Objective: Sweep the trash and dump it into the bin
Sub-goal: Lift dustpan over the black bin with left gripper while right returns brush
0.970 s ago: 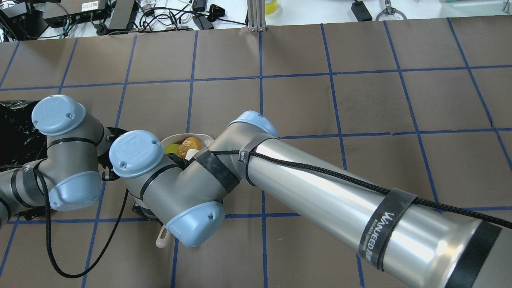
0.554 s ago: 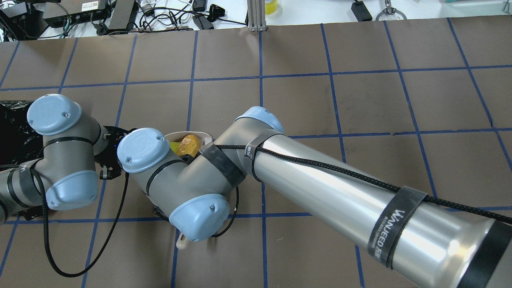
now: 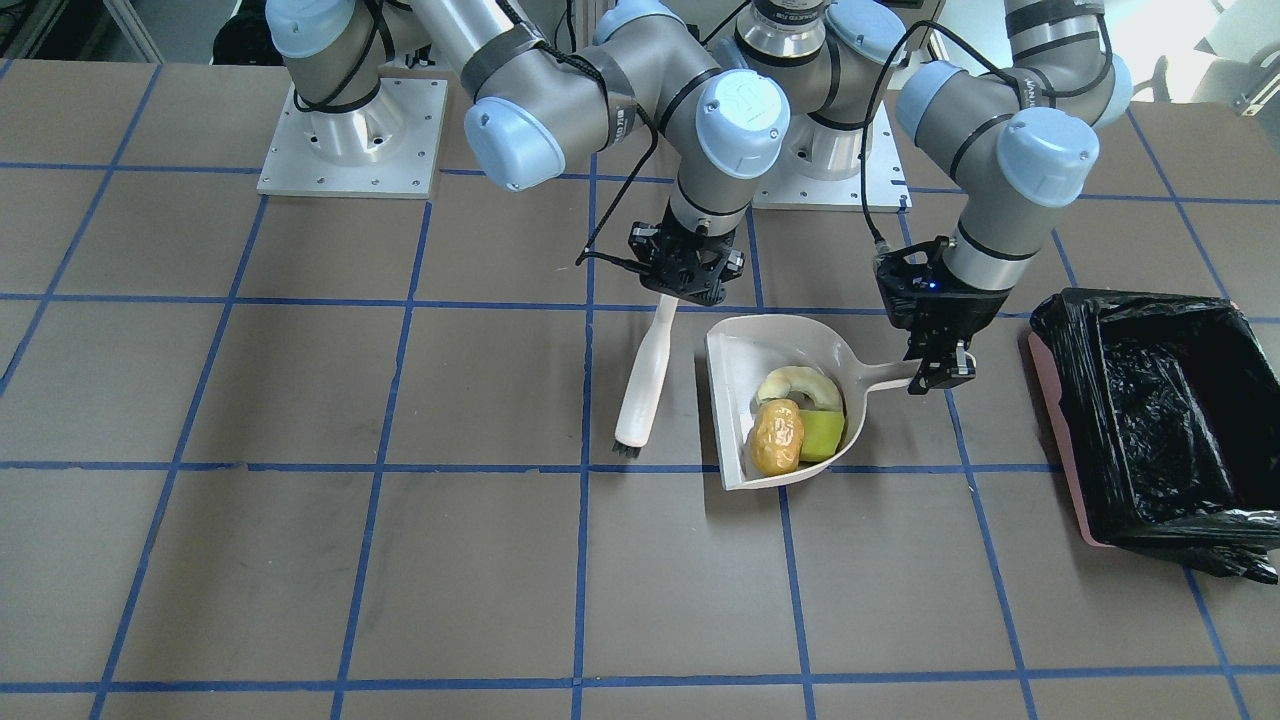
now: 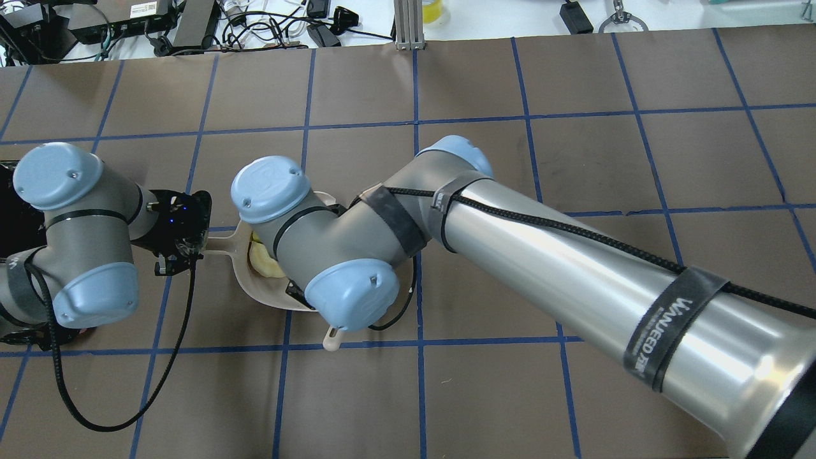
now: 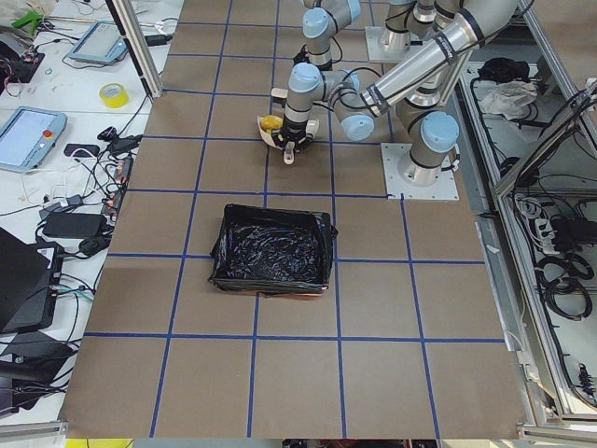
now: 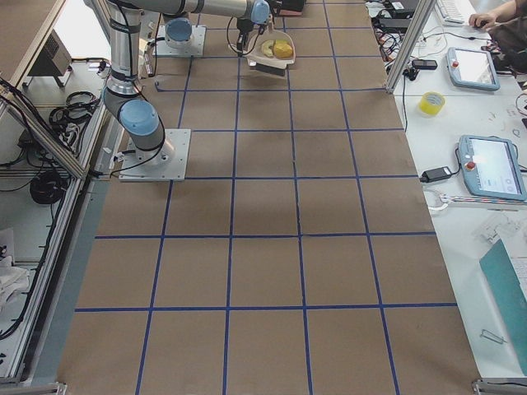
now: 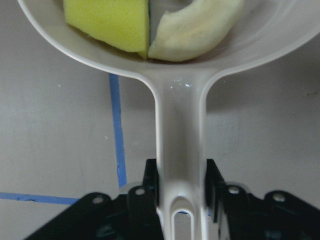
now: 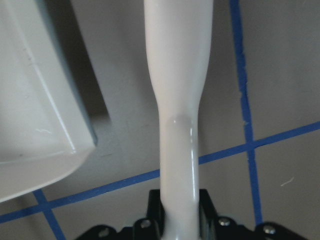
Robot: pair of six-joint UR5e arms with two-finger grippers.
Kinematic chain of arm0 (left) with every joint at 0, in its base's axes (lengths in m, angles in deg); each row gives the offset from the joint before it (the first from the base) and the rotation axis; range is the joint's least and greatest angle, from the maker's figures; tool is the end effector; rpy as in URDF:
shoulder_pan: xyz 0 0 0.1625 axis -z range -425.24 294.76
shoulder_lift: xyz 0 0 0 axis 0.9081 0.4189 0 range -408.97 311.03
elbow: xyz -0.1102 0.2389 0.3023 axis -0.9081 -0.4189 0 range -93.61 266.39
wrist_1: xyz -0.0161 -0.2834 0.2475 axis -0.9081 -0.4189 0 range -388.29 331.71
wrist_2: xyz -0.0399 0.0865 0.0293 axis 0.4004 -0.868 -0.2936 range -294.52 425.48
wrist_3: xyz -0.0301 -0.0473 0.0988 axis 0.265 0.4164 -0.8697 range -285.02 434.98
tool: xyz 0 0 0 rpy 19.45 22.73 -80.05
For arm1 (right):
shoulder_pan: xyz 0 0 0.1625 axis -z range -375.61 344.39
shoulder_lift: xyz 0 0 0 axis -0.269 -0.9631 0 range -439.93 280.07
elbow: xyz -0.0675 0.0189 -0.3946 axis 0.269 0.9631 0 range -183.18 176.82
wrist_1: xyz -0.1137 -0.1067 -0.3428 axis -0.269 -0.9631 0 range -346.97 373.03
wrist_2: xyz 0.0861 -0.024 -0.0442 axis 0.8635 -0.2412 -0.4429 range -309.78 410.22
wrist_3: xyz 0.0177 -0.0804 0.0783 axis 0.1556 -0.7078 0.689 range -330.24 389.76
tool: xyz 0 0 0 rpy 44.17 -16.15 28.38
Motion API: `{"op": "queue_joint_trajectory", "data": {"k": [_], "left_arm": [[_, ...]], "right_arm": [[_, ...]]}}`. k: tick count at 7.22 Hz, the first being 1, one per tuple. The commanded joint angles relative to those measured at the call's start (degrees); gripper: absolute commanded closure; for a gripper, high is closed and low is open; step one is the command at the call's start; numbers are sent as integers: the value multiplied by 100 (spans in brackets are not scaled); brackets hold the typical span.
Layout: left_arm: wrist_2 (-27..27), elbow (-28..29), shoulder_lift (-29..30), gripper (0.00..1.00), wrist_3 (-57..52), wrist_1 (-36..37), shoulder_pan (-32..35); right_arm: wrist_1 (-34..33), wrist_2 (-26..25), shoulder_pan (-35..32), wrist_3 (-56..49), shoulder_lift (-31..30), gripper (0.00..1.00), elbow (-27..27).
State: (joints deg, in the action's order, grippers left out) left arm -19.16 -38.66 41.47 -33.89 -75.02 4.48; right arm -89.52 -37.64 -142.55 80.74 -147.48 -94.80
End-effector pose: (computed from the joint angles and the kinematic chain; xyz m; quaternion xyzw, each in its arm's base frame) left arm 0.0050 -0.4288 0.2602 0.6982 0.7111 -0.0712 0.0411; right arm 0.4403 -0.3567 0.2582 -0.1234 -0.9871 -0.0851 0.0562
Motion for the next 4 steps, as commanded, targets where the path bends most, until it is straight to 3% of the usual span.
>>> {"op": "queue_joint_trajectory", "data": {"k": [1, 2, 3, 4], "left_arm": [[990, 567, -35, 100, -64, -904, -693], [1281, 839, -44, 100, -308, -1377, -1019], [1449, 1129, -70, 100, -858, -2009, -1422], [1738, 1471, -62, 100, -1482, -2850, -2131]], "right_arm": [[437, -257, 956, -1024, -423, 100, -14], [542, -293, 1500, -1786, -555, 100, -14], [543, -676, 2010, -2689, -635, 100, -14], [474, -854, 2624, -3542, -714, 100, -14]]}}
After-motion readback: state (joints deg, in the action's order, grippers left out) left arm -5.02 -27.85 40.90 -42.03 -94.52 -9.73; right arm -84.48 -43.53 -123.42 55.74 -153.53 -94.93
